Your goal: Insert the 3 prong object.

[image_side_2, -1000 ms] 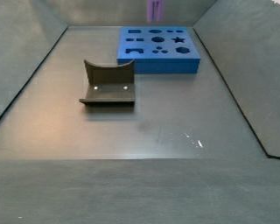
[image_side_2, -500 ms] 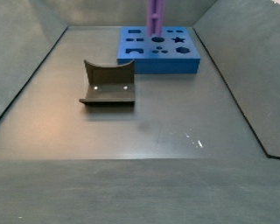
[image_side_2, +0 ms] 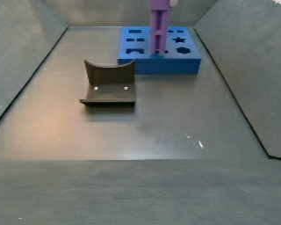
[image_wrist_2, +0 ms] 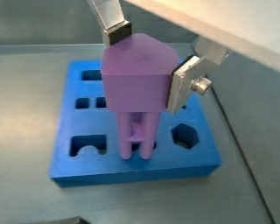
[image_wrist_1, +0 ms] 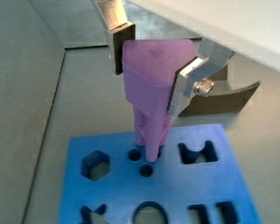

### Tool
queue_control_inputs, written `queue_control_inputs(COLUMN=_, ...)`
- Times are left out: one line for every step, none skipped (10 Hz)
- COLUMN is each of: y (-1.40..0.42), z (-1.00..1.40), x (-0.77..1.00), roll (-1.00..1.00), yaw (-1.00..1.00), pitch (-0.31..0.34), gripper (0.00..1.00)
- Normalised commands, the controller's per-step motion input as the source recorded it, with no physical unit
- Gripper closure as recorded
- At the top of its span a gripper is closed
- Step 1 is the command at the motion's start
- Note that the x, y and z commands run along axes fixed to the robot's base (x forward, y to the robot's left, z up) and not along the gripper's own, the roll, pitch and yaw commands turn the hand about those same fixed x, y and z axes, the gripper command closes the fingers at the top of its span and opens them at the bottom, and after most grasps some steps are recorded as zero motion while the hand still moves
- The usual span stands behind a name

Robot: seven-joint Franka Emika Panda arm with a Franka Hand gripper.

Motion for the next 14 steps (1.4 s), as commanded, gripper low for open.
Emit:
queue_control_inputs(y=-0.21, z=-0.12, x=-0.16, roll=-0.02, yaw=-0.08, pitch=-0.047, gripper=1.00)
queue_control_inputs(y=-0.39, z=-0.07, x=-0.21, roll=0.00, yaw=-0.05, pitch=-0.090, gripper=1.00)
queue_control_inputs(y=-0.34, z=-0.15, x=0.03, roll=0.00, yaw=0.00, pitch=-0.027, gripper=1.00)
queue_control_inputs(y=-0.18, z=-0.26, x=0.34, roll=0.03, yaw=0.00, pitch=0.000, gripper=1.00)
queue_control_inputs(y=0.00, z=-0.32, x=0.27, roll=0.03, yaw=0.00, pitch=0.000, gripper=1.00)
queue_control_inputs(y=0.32, z=-0.32, x=0.00, roll=0.04, yaw=0.00, pitch=0.000, gripper=1.00)
queue_control_inputs(y=0.31, z=-0.27, x=-0.04, roll=0.08, yaw=0.17, pitch=0.000, gripper=1.00)
queue_control_inputs(y=0.13, z=-0.24, x=-0.01, roll=0.05, yaw=0.28, pitch=0.000, gripper=1.00)
queue_control_inputs(y=0.00, z=-0.26, x=-0.02, roll=0.00, yaw=0.19, pitch=-0.026, gripper=1.00)
queue_control_inputs(y=-0.22, z=-0.21, x=-0.03, roll=0.00, yaw=0.23, pitch=-0.056, gripper=1.00)
queue_control_inputs(y=-0.30, z=-0.19, x=0.00, roll=0.00, yaw=0.25, pitch=-0.043, gripper=1.00)
queue_control_inputs(y=-0.28, z=-0.15, x=0.00, roll=0.00, yaw=0.26, pitch=-0.014, gripper=1.00)
queue_control_inputs(y=-0.24, z=-0.15, x=0.00, roll=-0.01, yaw=0.17, pitch=-0.031, gripper=1.00)
queue_control_inputs(y=0.00, z=-0.23, x=-0.18, roll=0.00, yaw=0.15, pitch=-0.016, gripper=1.00)
